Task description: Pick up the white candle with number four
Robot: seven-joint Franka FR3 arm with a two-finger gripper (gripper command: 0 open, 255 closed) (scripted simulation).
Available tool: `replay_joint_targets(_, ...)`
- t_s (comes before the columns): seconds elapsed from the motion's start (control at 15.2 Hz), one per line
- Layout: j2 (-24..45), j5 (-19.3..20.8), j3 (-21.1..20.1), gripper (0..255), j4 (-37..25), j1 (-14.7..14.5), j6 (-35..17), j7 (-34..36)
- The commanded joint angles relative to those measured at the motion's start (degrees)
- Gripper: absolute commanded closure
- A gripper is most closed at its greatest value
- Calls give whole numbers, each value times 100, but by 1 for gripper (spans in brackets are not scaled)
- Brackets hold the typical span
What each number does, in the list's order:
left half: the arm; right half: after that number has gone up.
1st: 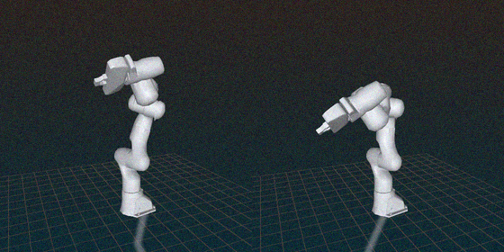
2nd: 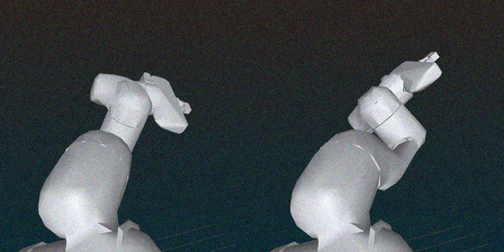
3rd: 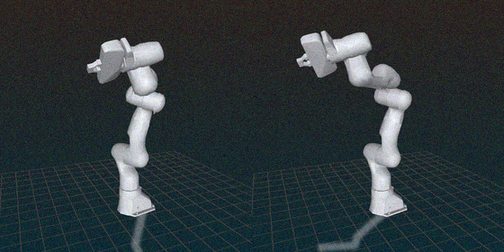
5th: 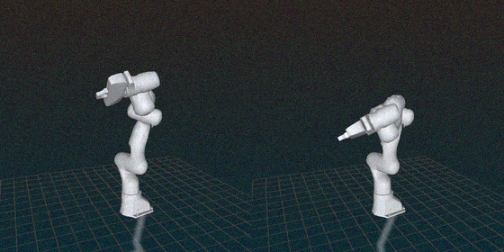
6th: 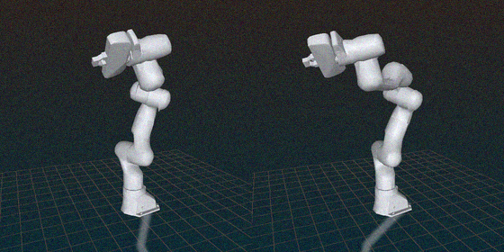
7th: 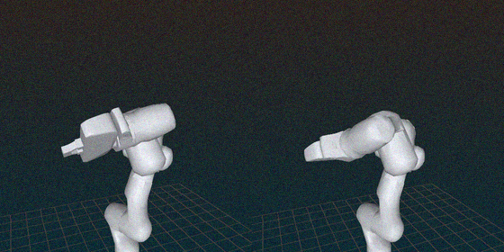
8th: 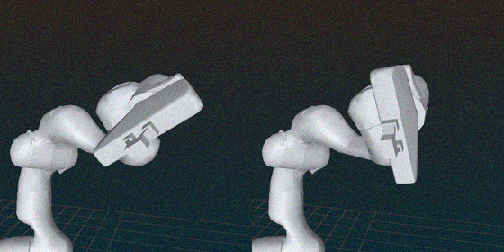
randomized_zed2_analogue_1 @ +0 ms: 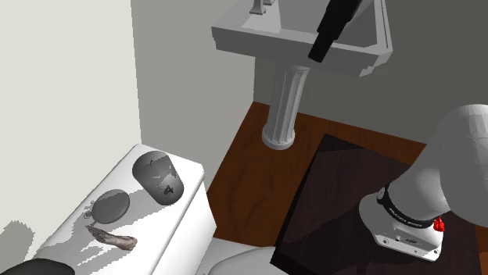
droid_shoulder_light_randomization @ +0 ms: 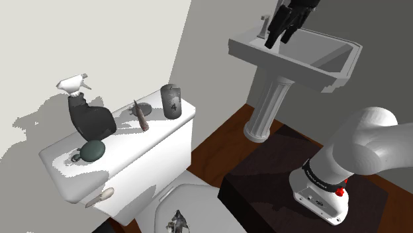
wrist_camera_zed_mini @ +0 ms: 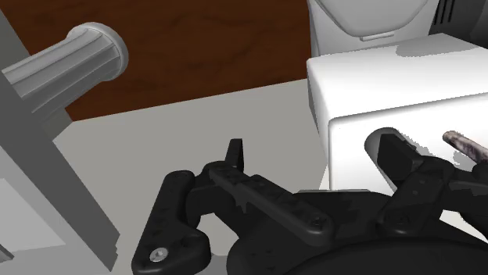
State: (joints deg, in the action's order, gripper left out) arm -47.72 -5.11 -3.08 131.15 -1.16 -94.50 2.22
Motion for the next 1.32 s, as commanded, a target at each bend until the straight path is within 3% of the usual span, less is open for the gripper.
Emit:
replay_joint_targets(0.0, 0, 0, 0, 0, 0, 0, 0, 0)
replay_joint_targets(0.73, 1550, -123, -1470, 0, -226, 76, -1254, 1625)
replay_joint_targets(1.25, 3213, 471, -2510, 0, -1021, 315, -1890, 3038)
